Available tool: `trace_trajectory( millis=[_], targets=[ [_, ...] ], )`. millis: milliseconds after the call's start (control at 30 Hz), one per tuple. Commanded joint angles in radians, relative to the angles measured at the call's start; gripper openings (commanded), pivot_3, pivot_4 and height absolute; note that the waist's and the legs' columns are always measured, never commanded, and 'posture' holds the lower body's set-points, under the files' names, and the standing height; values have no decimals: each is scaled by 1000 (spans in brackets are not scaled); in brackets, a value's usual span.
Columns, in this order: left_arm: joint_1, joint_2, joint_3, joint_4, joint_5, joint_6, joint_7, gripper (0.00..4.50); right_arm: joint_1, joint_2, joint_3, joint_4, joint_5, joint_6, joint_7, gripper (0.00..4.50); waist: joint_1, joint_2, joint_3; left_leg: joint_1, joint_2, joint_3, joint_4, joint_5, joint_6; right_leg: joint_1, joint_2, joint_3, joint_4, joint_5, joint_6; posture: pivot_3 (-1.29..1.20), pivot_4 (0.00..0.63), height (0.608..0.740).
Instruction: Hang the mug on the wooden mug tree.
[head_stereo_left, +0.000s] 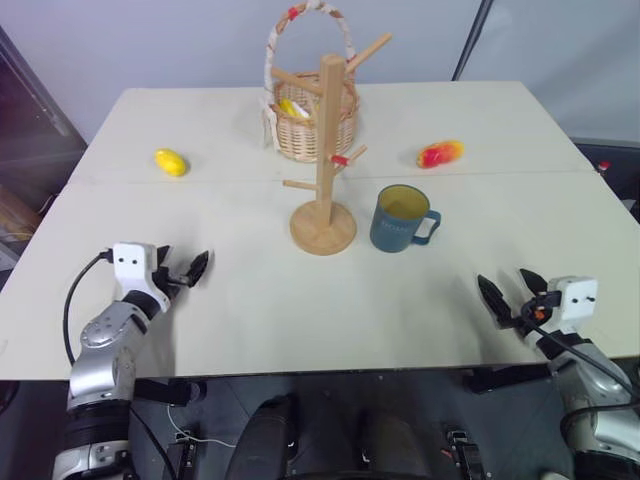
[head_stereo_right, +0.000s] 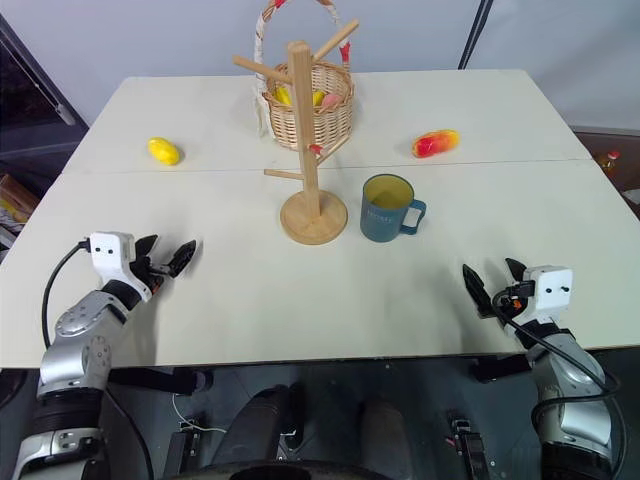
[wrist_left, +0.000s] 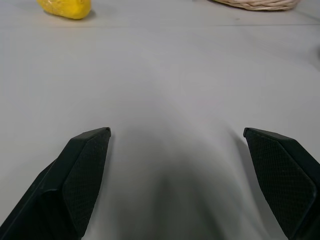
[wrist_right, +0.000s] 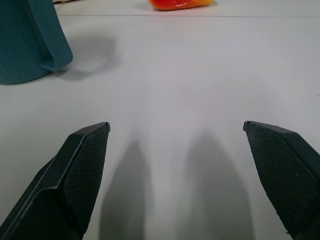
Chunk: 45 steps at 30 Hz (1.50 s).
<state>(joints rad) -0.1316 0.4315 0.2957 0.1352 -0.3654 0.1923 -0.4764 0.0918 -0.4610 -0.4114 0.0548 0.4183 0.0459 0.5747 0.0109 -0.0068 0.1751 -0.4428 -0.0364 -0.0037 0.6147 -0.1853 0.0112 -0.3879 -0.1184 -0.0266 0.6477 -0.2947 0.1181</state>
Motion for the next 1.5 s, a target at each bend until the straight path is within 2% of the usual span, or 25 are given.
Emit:
trace_trajectory(
  millis=[33, 333, 433, 700, 933, 1133, 1500],
  targets=[
    [8, 11, 20, -52, -9, 6, 4, 4500, -11, -17, -18, -54, 20, 4, 3, 4441, 1, 0, 0, 0, 0, 0, 0, 0, 0, 0, 0, 0, 0, 0, 0, 0, 150, 740],
    [38, -7, 5, -125, -25, 41, 22, 4500, -36, -17, 9, -109, 3, 57, -26, 4441, 0, 0, 0, 0, 0, 0, 0, 0, 0, 0, 0, 0, 0, 0, 0, 0, 150, 740],
    [41, -3, -19, -184, -44, 30, -27, 4500, -41, -8, 30, -146, -2, 72, -35, 4441, 1, 0, 0, 0, 0, 0, 0, 0, 0, 0, 0, 0, 0, 0, -1, 0, 150, 740],
    [62, 9, -192, -397, -105, 53, -242, 4500, -87, 46, 122, -208, -55, 88, -116, 4441, 1, 0, 0, 0, 0, 0, 0, 0, 0, 0, 0, 0, -1, -2, -3, 0, 150, 740],
    [-19, 36, -357, -484, -128, 122, -385, 4500, -152, 124, 176, -160, -177, 38, -259, 4441, 0, 1, 0, 0, 0, 0, 0, 0, 0, 0, 0, 0, 0, -2, -4, 0, 150, 740],
    [-71, 15, -376, -480, -127, 136, -391, 4500, -187, 148, 197, -74, -218, -19, -285, 4441, -2, 1, 0, 0, 0, 0, 0, 0, 0, 0, 2, 0, 0, -1, -2, 0, 150, 740],
    [-63, 11, -389, -506, -138, 138, -399, 4500, -231, 166, 219, -14, -250, -56, -304, 4441, -3, 1, 0, 0, 0, 0, 0, 0, 0, 0, 4, -1, 0, 0, 0, 0, 150, 740]
  ],
)
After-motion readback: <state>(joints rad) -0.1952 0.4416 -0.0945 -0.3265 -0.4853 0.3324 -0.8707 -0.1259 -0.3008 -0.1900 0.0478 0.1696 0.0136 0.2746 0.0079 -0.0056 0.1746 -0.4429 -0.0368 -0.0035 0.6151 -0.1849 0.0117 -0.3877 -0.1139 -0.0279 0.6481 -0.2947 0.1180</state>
